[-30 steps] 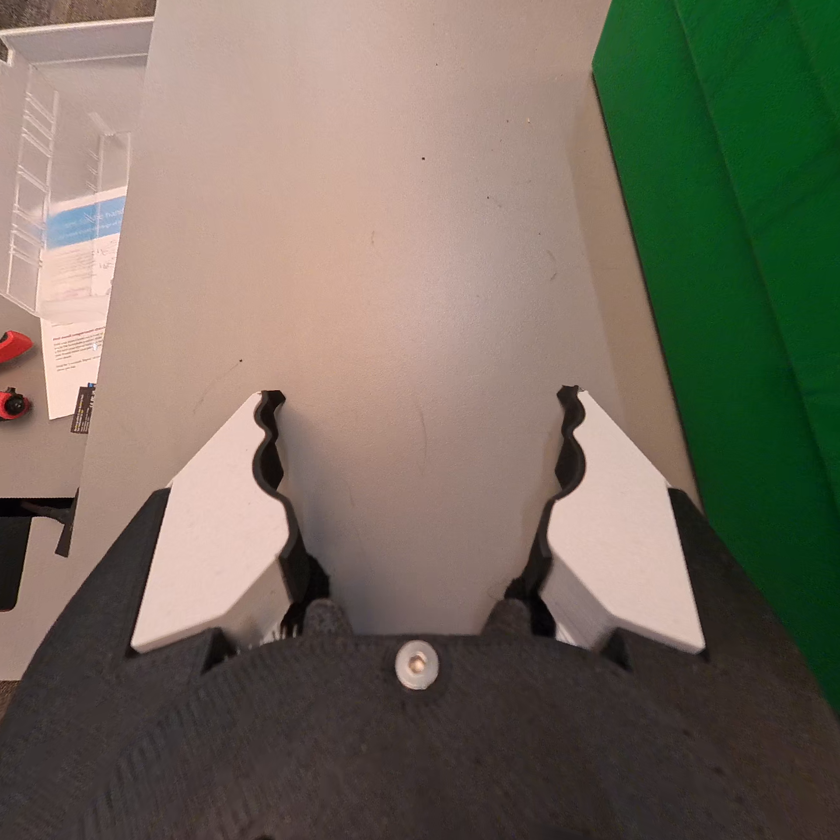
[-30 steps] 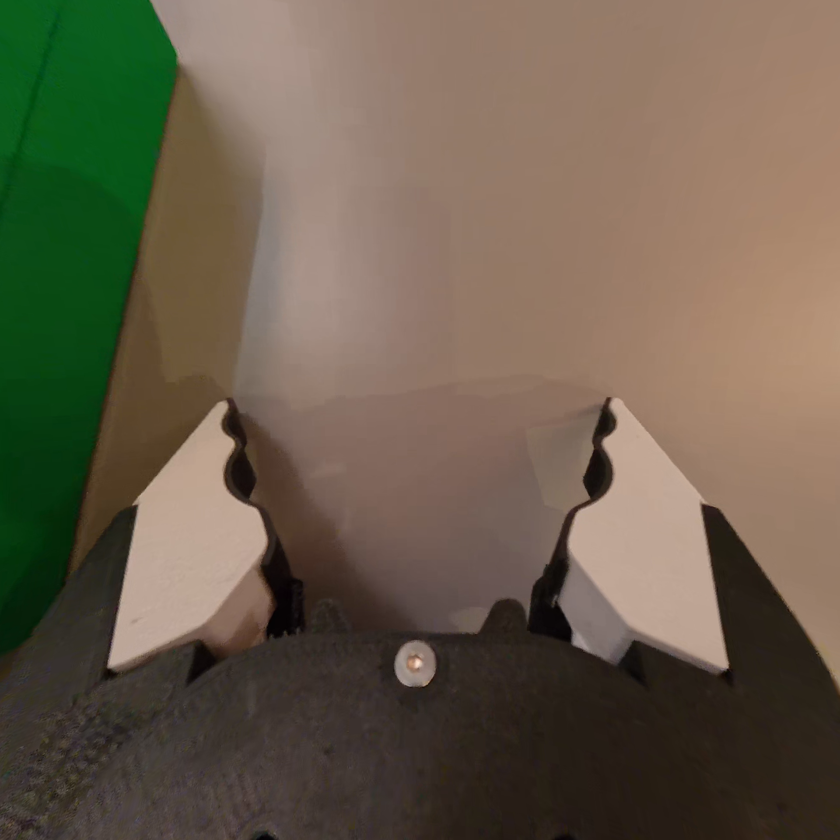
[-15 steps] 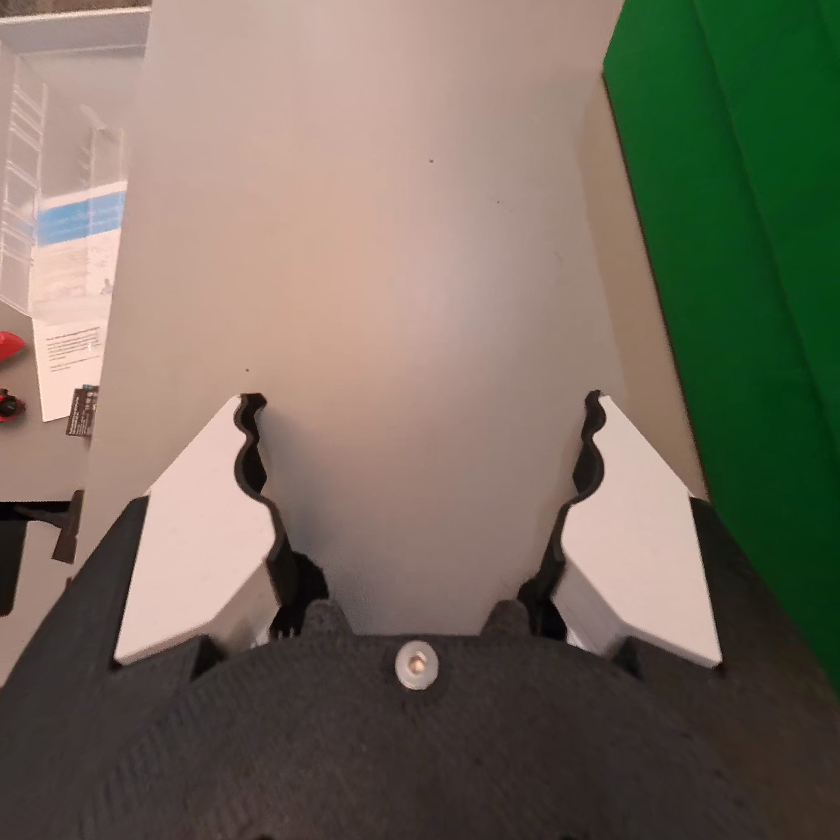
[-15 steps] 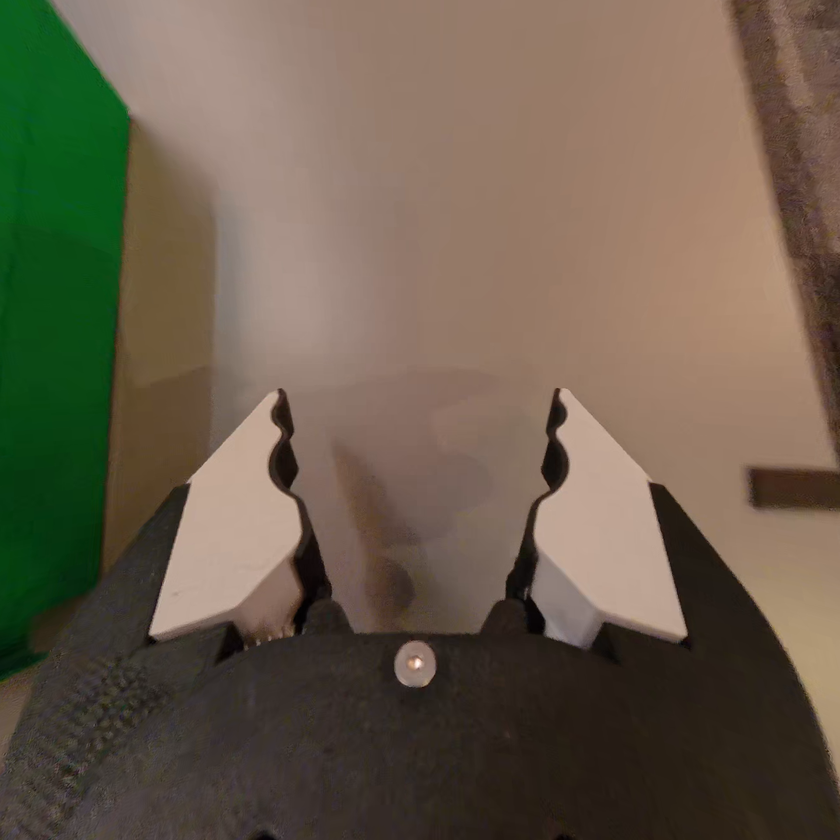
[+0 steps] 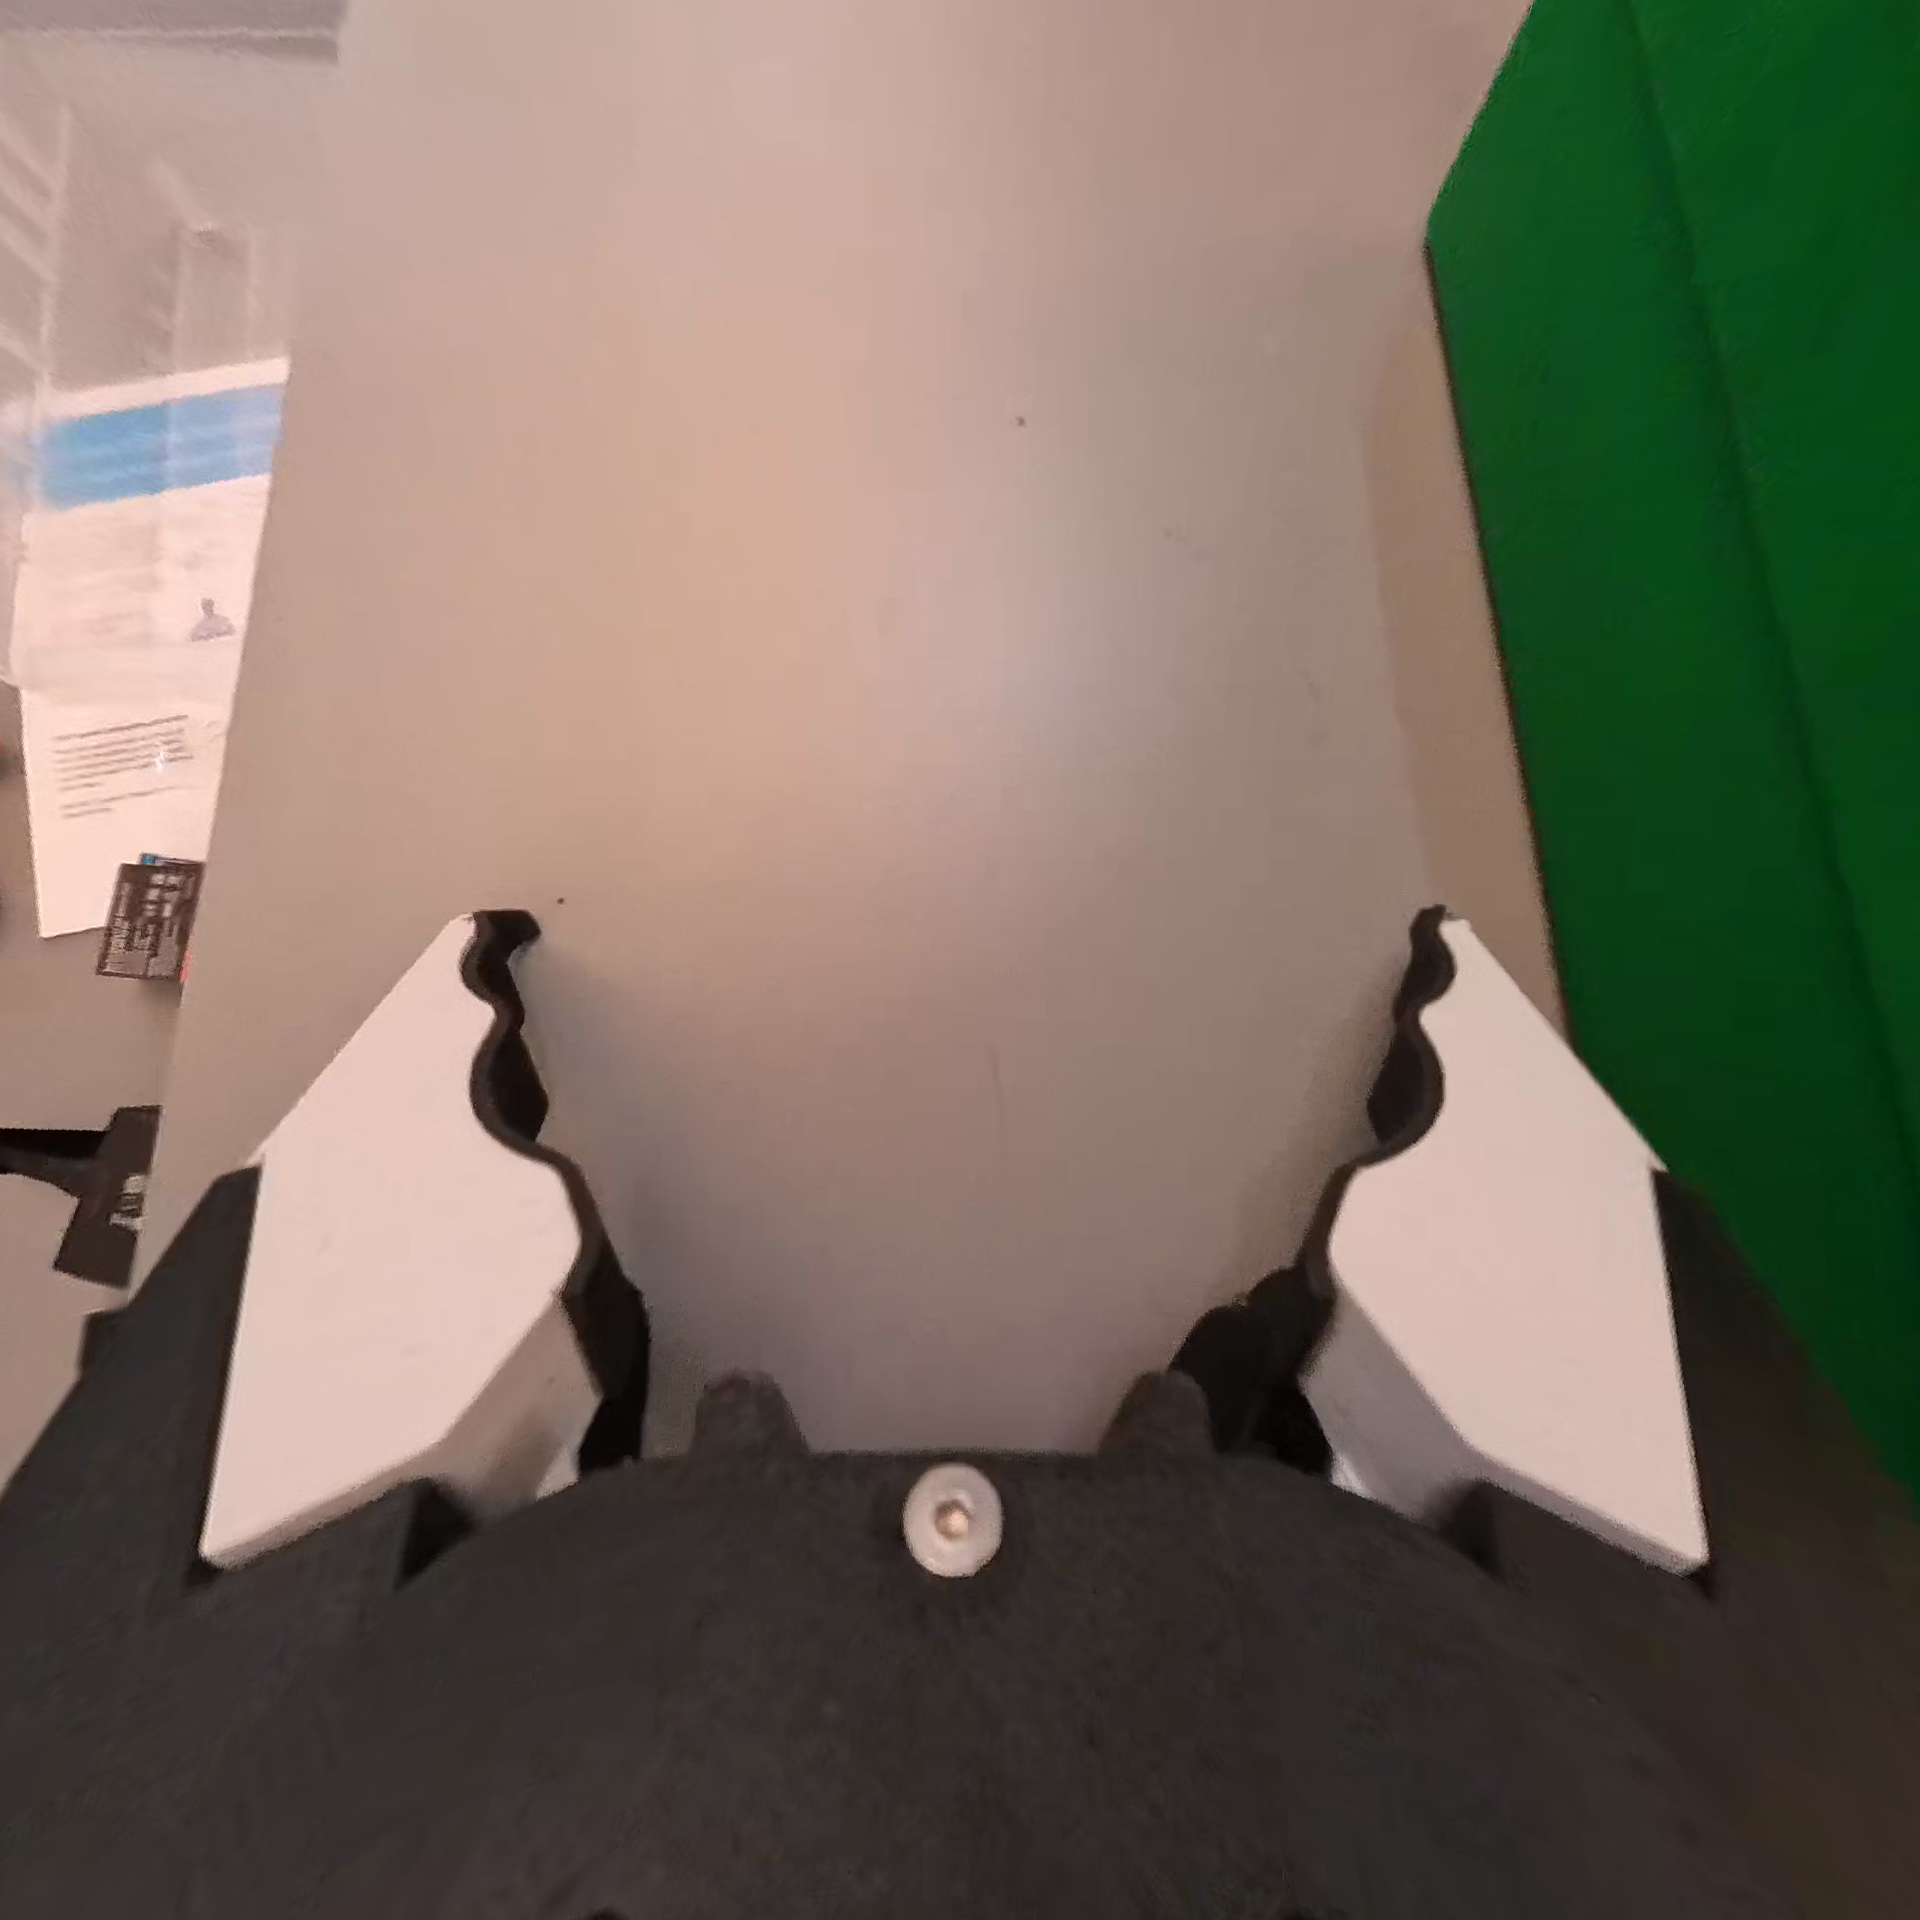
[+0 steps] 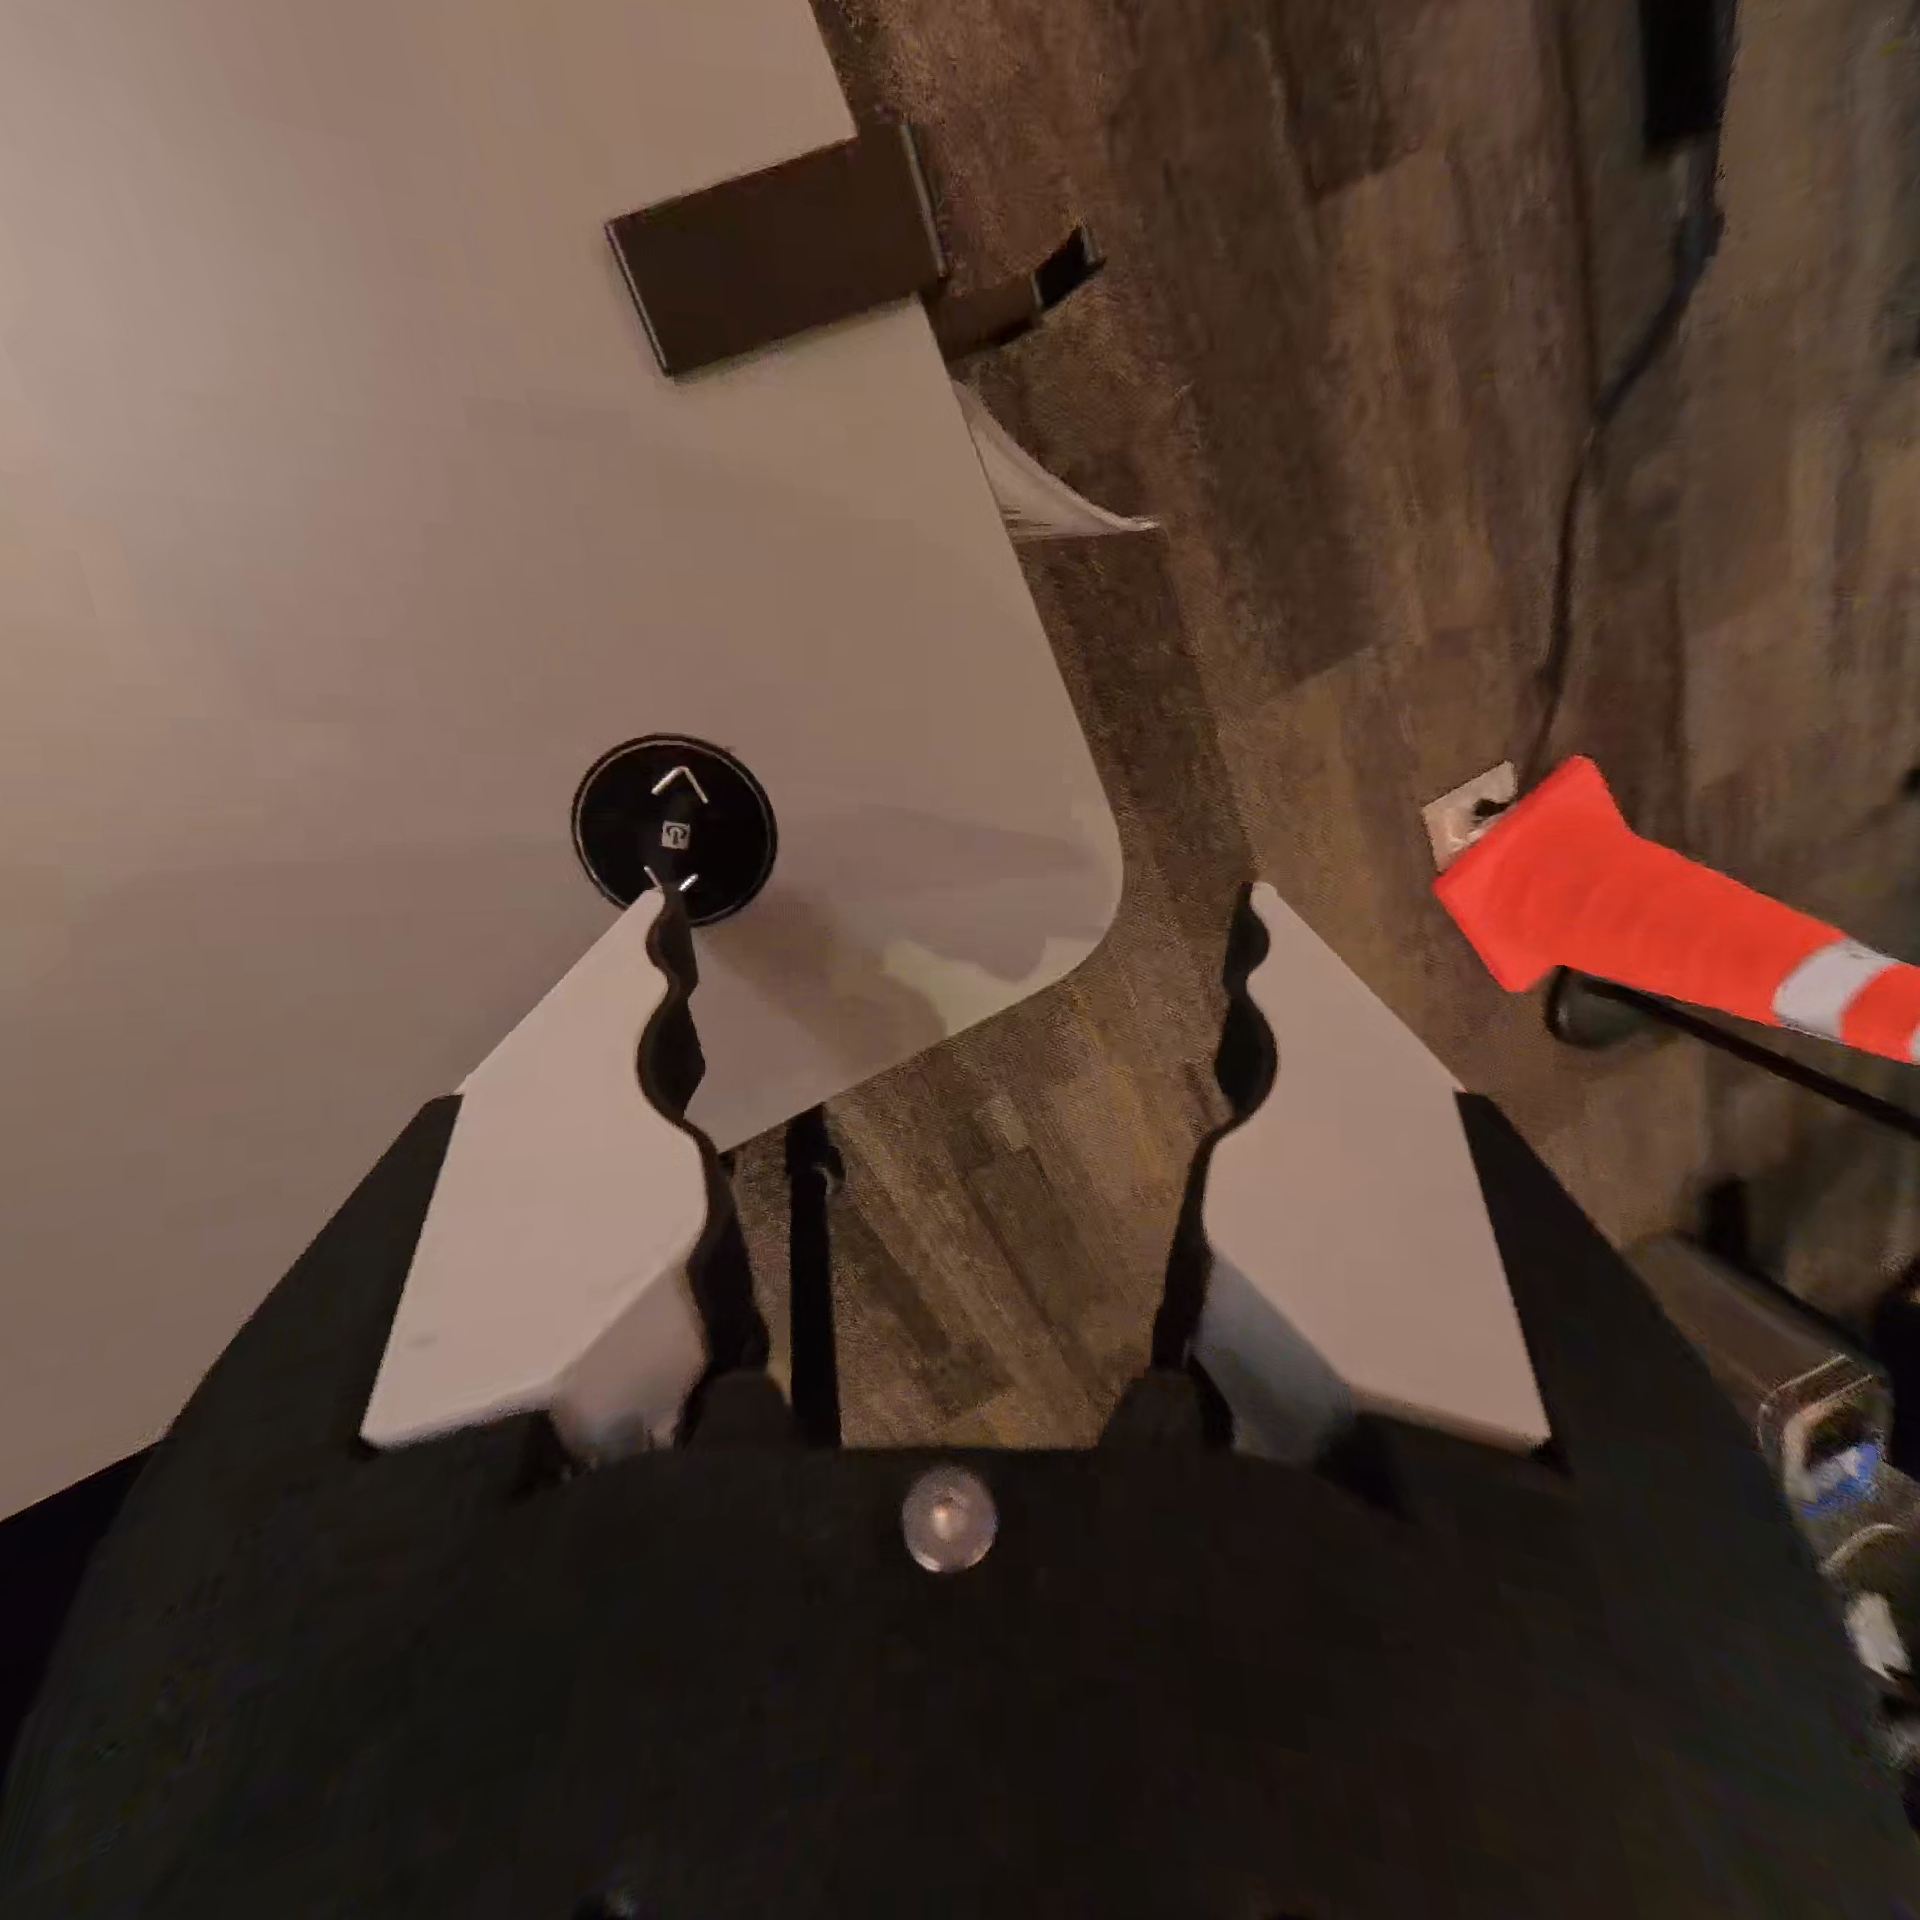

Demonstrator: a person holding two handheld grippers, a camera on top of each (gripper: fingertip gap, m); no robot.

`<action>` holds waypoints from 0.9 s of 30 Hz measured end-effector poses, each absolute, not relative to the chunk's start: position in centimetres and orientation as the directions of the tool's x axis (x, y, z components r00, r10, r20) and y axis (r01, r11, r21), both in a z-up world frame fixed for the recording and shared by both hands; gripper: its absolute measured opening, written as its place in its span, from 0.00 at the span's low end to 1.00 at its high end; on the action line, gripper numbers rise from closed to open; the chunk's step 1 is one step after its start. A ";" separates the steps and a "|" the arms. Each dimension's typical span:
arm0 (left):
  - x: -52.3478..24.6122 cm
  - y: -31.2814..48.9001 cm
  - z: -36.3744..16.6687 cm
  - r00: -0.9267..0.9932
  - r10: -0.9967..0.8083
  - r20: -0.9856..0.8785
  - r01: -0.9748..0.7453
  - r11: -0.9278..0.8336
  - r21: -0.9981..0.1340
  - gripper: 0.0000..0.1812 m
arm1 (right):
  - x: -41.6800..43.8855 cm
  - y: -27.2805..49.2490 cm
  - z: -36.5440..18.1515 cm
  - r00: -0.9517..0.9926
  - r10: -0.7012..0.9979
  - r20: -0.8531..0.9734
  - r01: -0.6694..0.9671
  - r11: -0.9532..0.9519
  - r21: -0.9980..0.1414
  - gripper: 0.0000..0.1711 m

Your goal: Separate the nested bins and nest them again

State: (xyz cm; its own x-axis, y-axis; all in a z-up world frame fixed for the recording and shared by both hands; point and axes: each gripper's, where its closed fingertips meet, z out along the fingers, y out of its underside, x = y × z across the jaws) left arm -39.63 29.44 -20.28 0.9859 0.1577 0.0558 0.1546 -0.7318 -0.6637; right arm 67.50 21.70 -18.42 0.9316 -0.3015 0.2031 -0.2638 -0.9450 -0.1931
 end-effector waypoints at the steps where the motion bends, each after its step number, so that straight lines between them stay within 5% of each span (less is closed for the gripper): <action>1: -39.7 29.6 -20.1 0.983 0.171 0.069 0.172 -0.715 -0.678 0.87 | 68.0 21.9 -18.3 0.927 -0.309 0.214 -0.266 -0.941 -0.208 0.58; 4: -39.6 29.3 -20.5 0.990 0.135 0.033 0.123 -0.744 -0.656 0.88 | 67.4 22.2 -18.6 0.938 -0.311 0.155 -0.279 -0.940 -0.197 0.53; 9: -40.0 29.6 -20.5 0.988 0.151 0.031 0.134 -0.741 -0.658 0.87 | 67.5 21.9 -18.6 0.949 -0.267 0.169 -0.244 -0.959 -0.143 0.60; 17: -40.7 29.8 -20.2 0.979 0.202 0.040 0.175 -0.714 -0.678 0.82 | 66.6 22.2 -18.7 0.963 -0.237 0.125 -0.228 -0.970 -0.086 0.49; 21: -40.6 30.2 -20.4 0.984 0.177 0.033 0.156 -0.744 -0.650 0.88 | 66.5 22.4 -18.5 0.970 -0.207 0.124 -0.200 -0.978 -0.062 0.47; 27: -41.2 30.5 -19.8 0.972 0.227 0.056 0.209 -0.740 -0.639 0.83 | 67.1 23.8 -18.0 0.963 -0.222 0.152 -0.206 -0.972 -0.116 0.58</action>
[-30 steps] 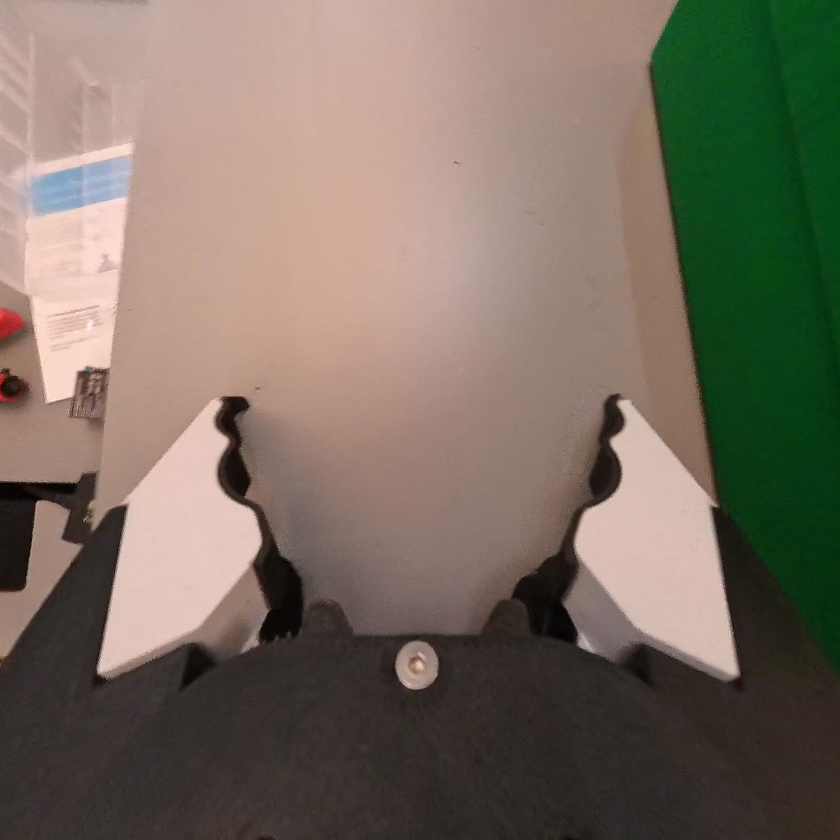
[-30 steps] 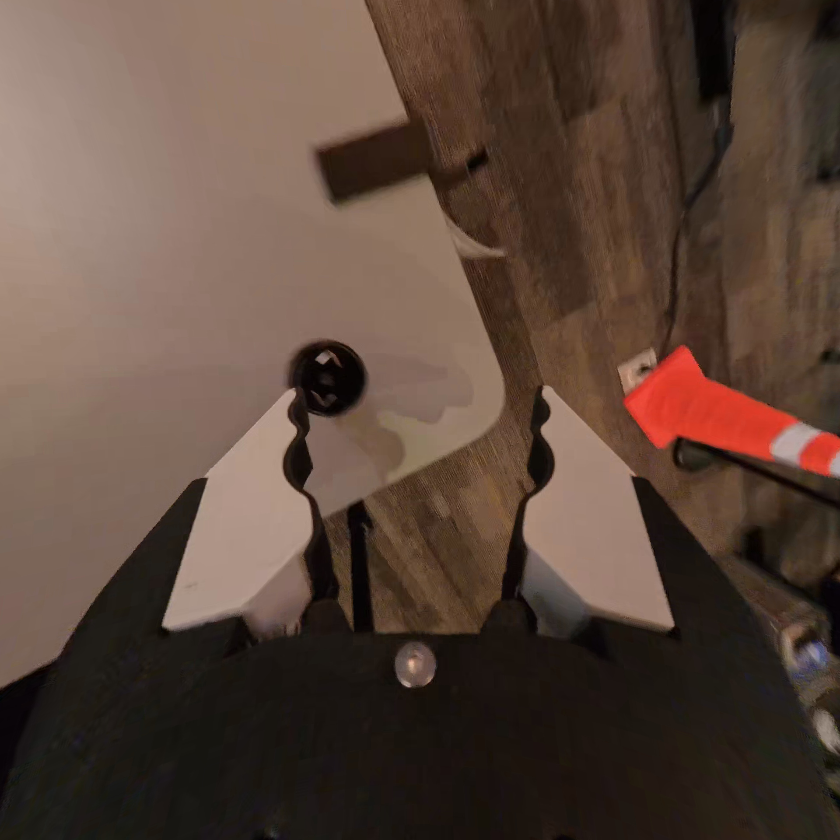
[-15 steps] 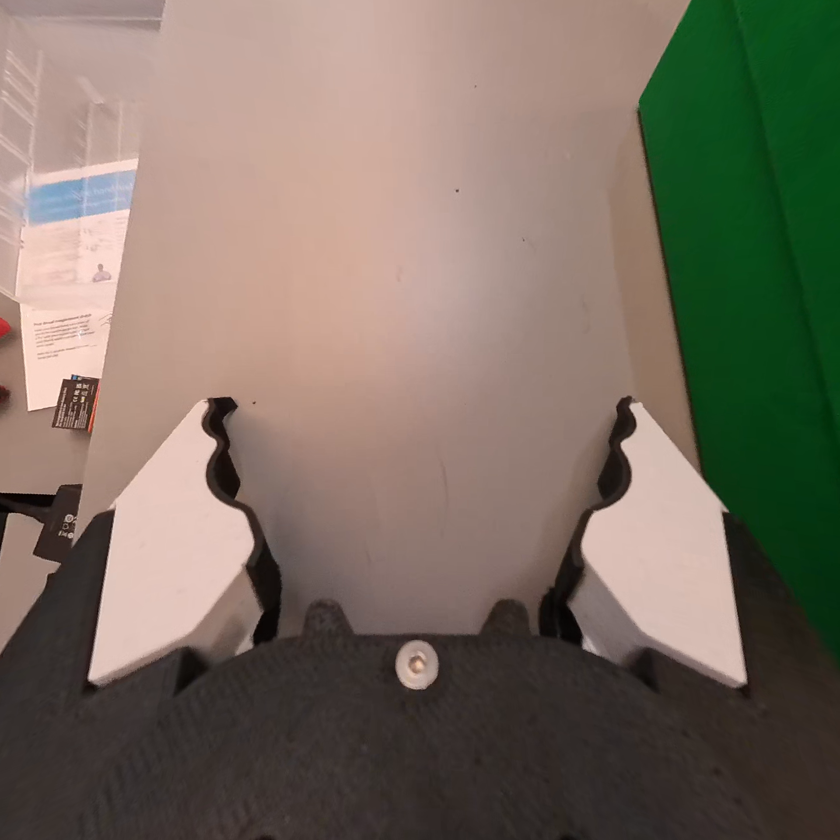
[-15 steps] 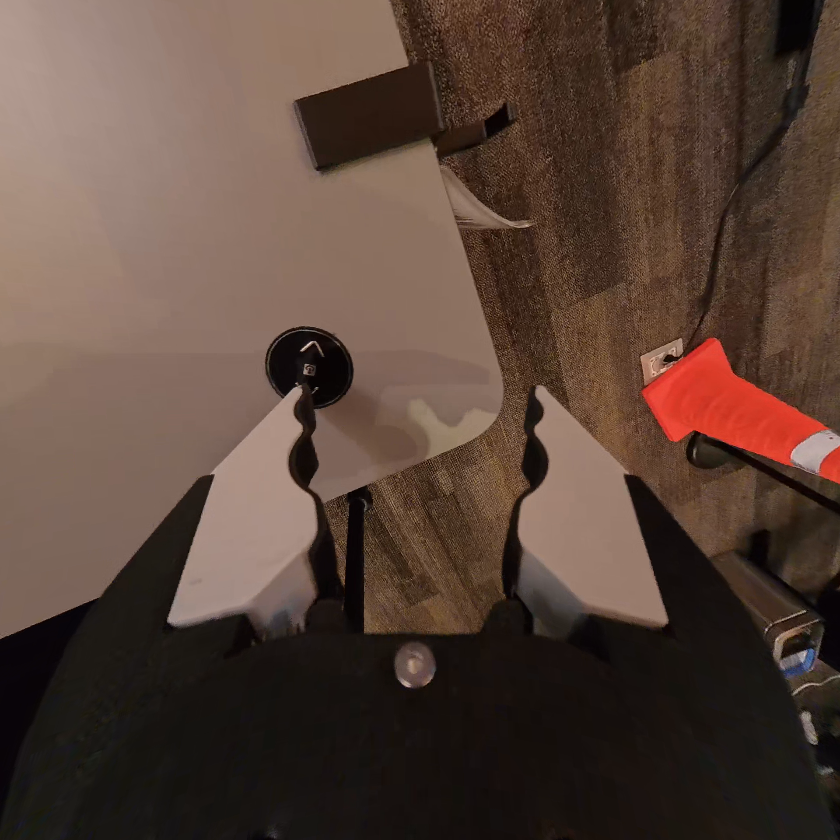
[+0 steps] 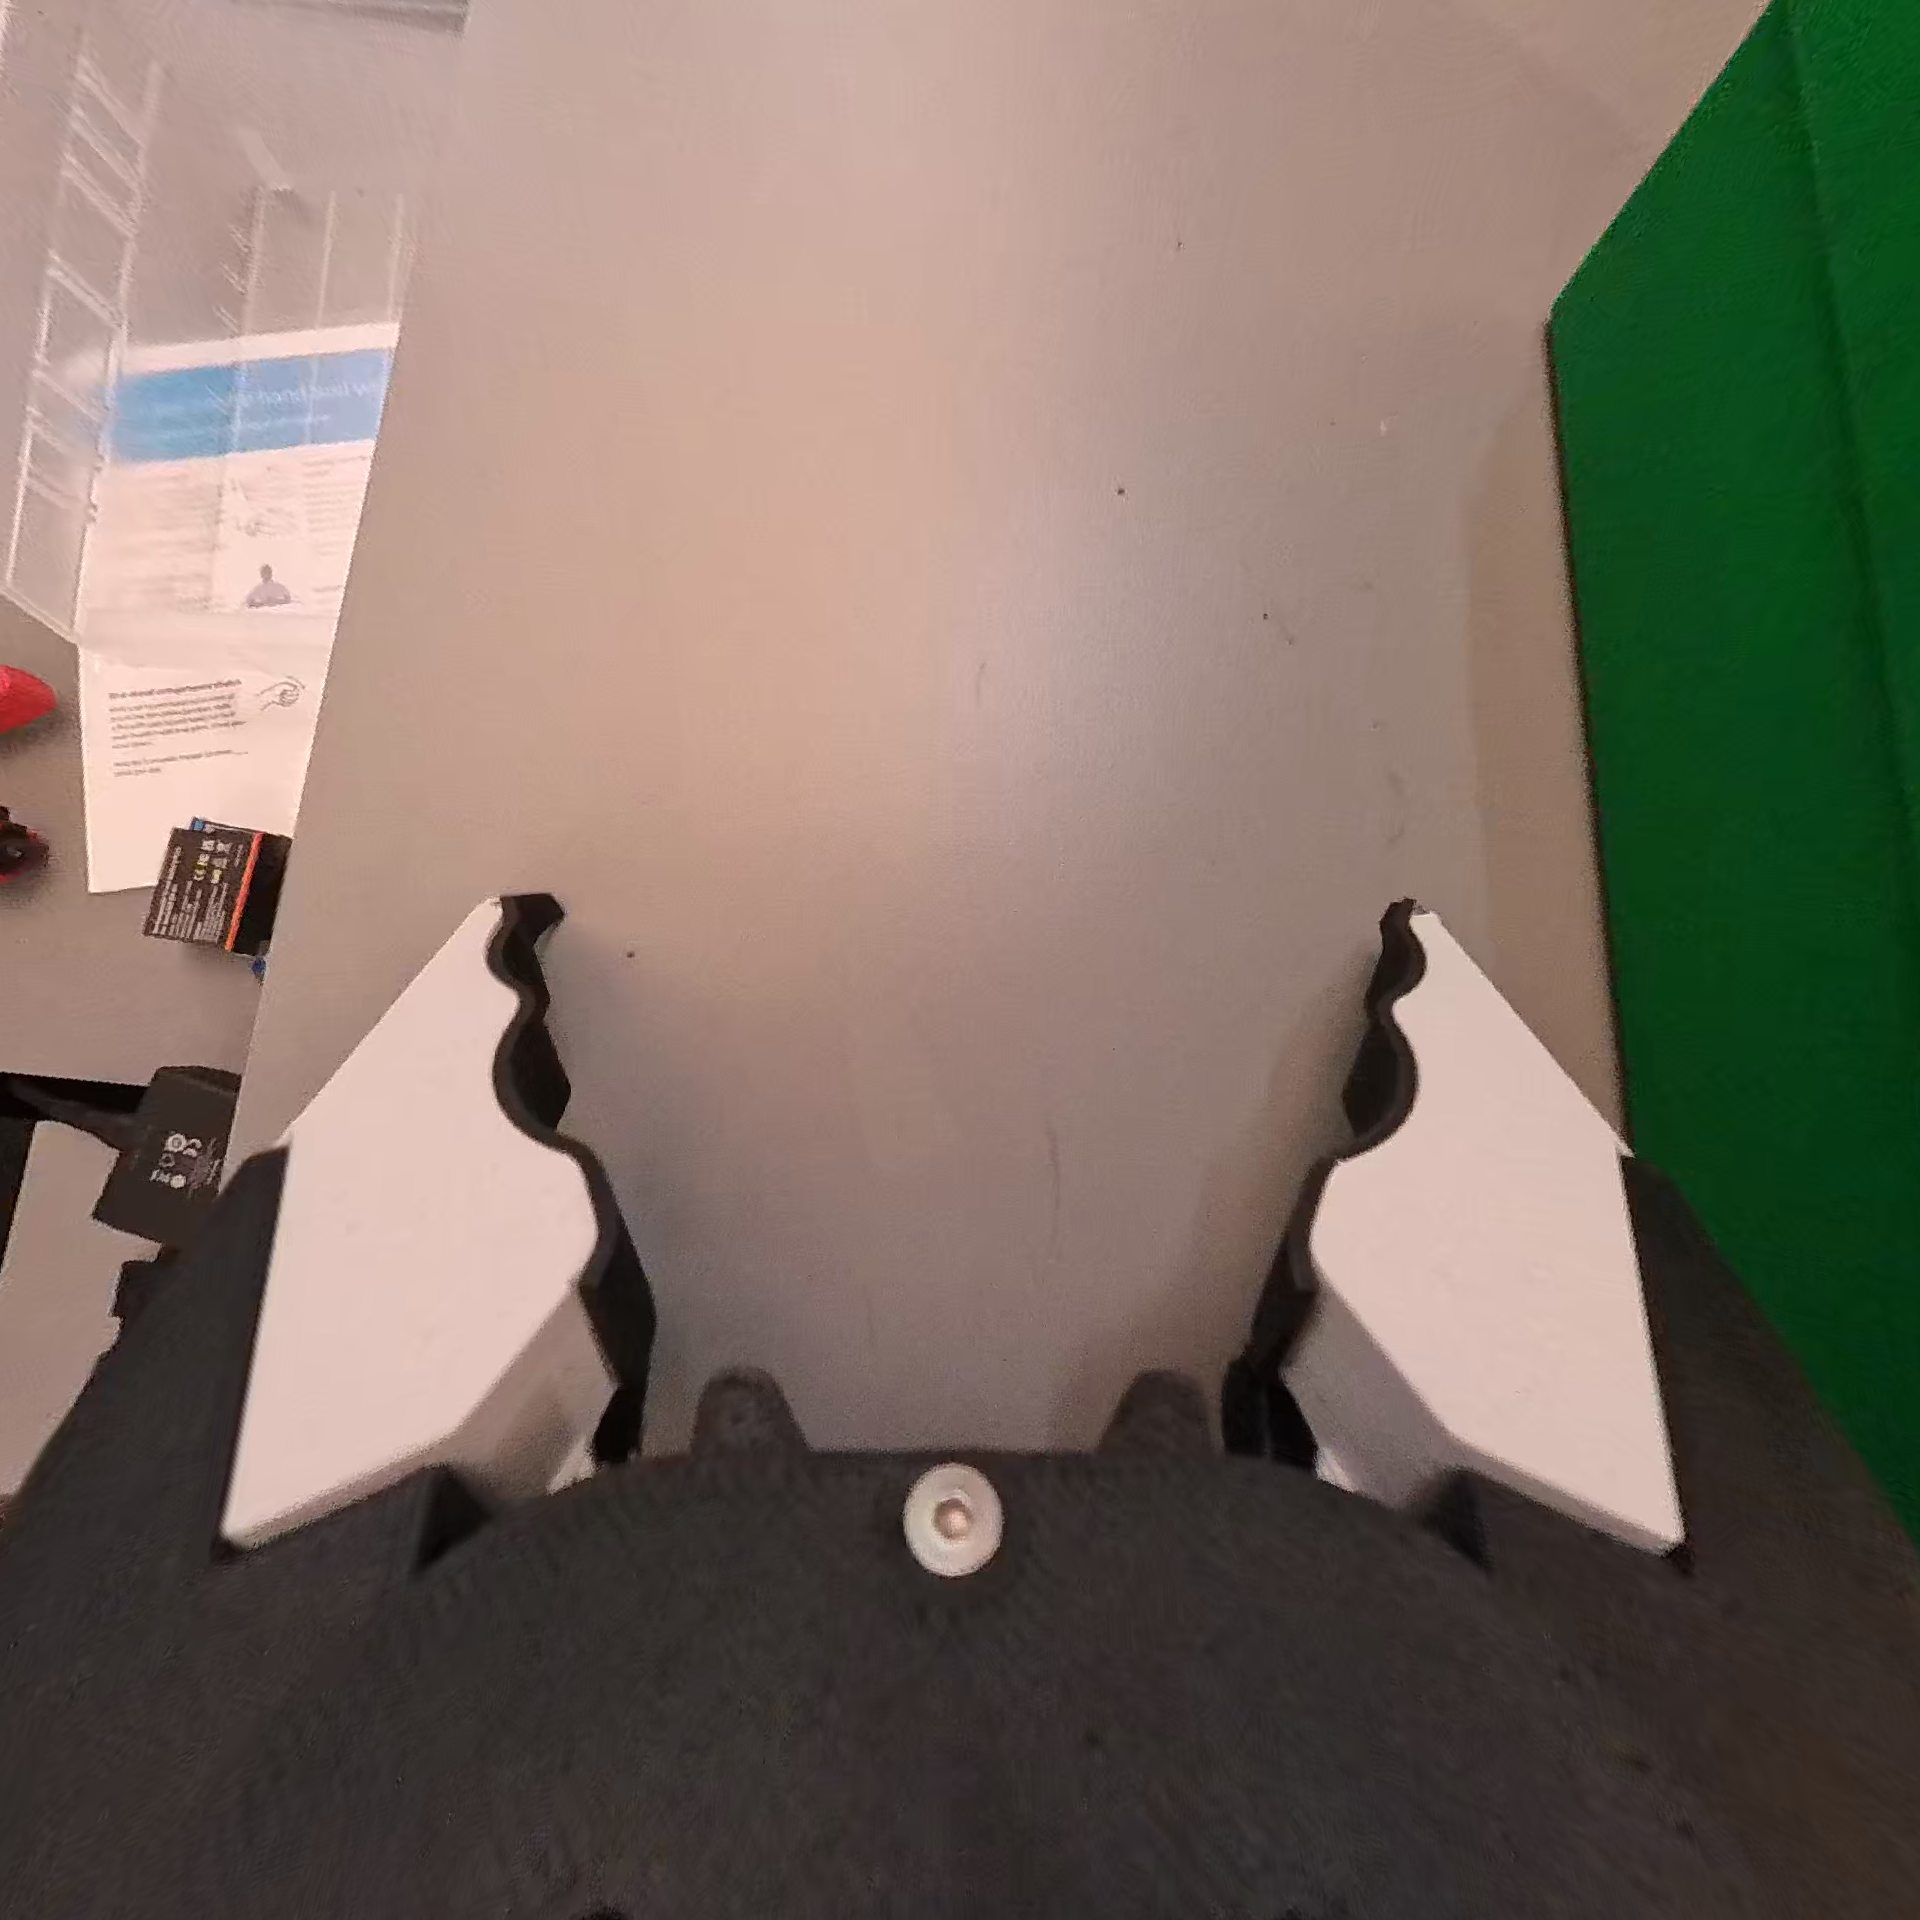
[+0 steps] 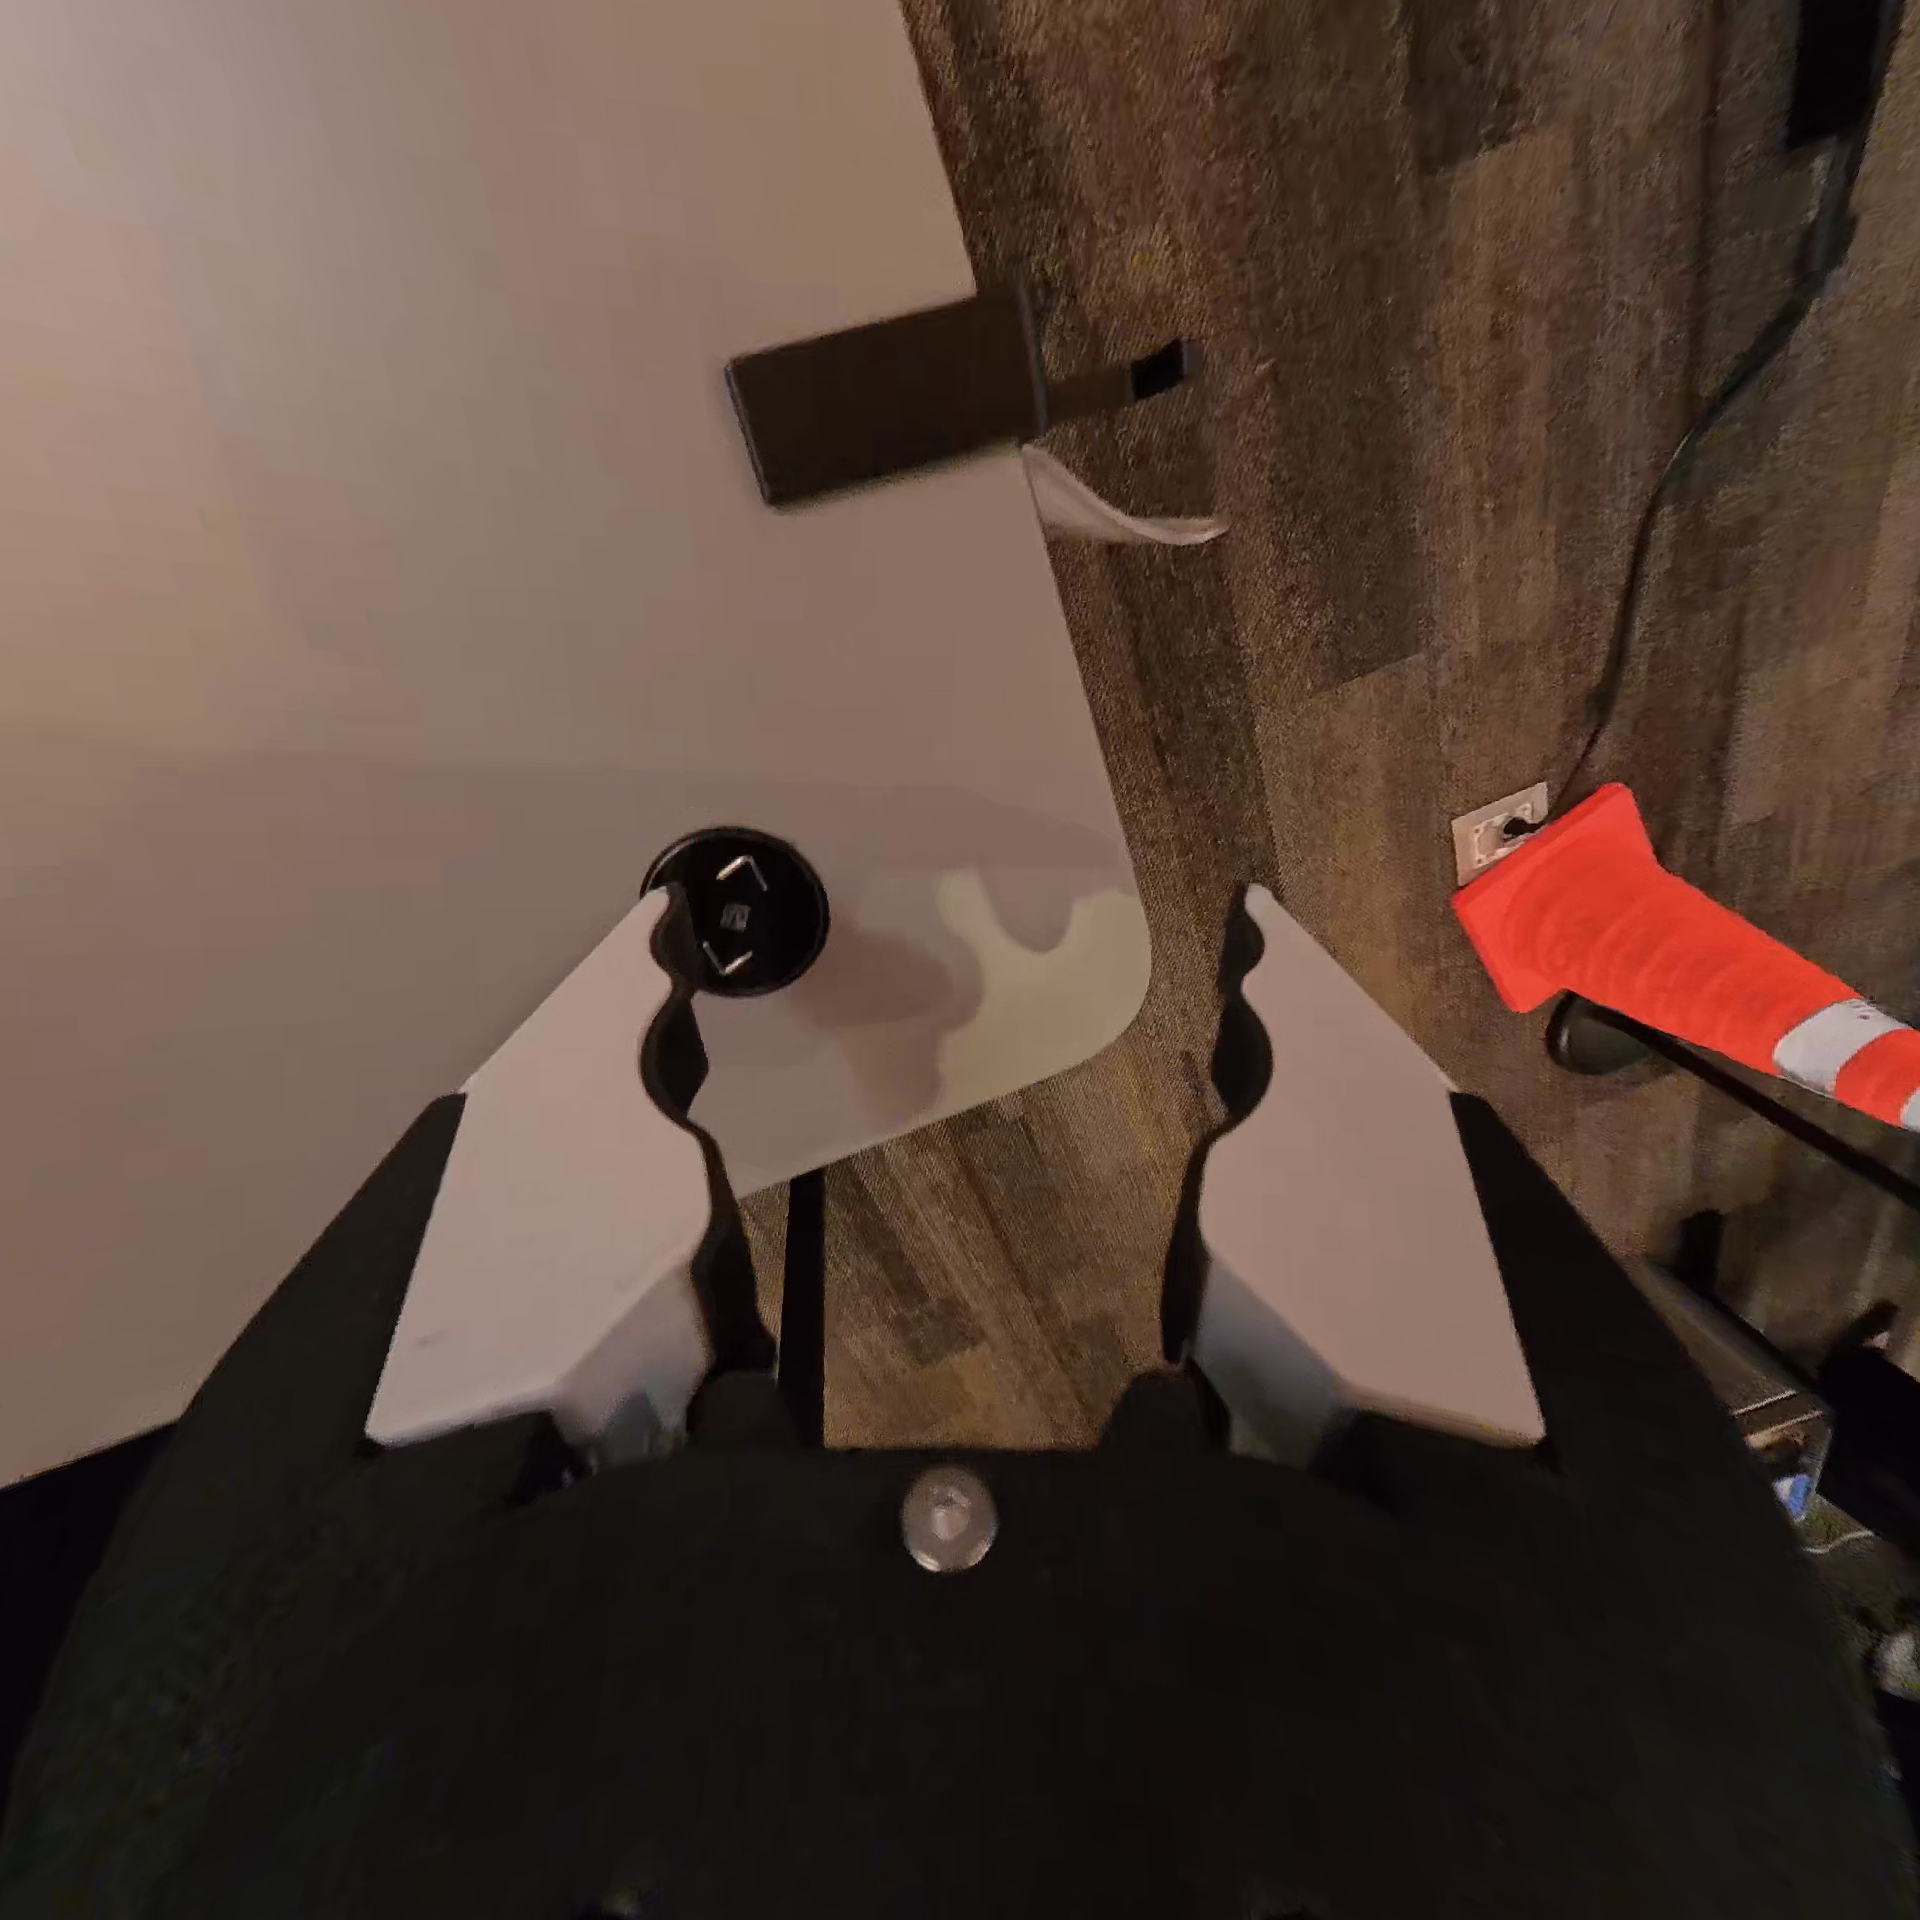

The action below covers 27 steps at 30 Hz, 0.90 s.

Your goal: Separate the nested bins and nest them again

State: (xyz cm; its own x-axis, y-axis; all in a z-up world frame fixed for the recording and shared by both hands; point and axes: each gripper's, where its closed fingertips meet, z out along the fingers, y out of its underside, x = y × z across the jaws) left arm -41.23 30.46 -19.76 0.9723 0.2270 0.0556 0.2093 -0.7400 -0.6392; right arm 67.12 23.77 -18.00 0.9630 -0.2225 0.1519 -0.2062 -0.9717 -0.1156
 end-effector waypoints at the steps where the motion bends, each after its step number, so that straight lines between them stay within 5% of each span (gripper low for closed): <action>1: -41.2 30.4 -19.8 0.974 0.221 0.048 0.202 -0.752 -0.628 0.83 | 67.1 23.8 -18.1 0.962 -0.228 0.151 -0.213 -0.971 -0.113 0.57; 9: -41.1 30.7 -20.1 0.972 0.230 0.040 0.207 -0.774 -0.598 0.88 | 68.1 23.5 -17.8 0.956 -0.236 0.176 -0.217 -0.969 -0.123 0.56; 16: -41.8 30.6 -19.7 0.969 0.239 0.061 0.226 -0.761 -0.608 0.82 | 67.5 24.1 -17.9 0.965 -0.210 0.157 -0.197 -0.976 -0.095 0.45; 23: -42.9 30.6 -19.5 0.951 0.305 0.055 0.276 -0.753 -0.597 0.71 | 68.2 23.7 -18.4 0.963 -0.247 0.109 -0.246 -0.969 -0.018 0.56; 27: -43.1 30.5 -19.6 0.951 0.303 0.061 0.275 -0.739 -0.615 0.68 | 67.8 24.0 -18.5 0.966 -0.231 0.112 -0.232 -0.973 -0.012 0.50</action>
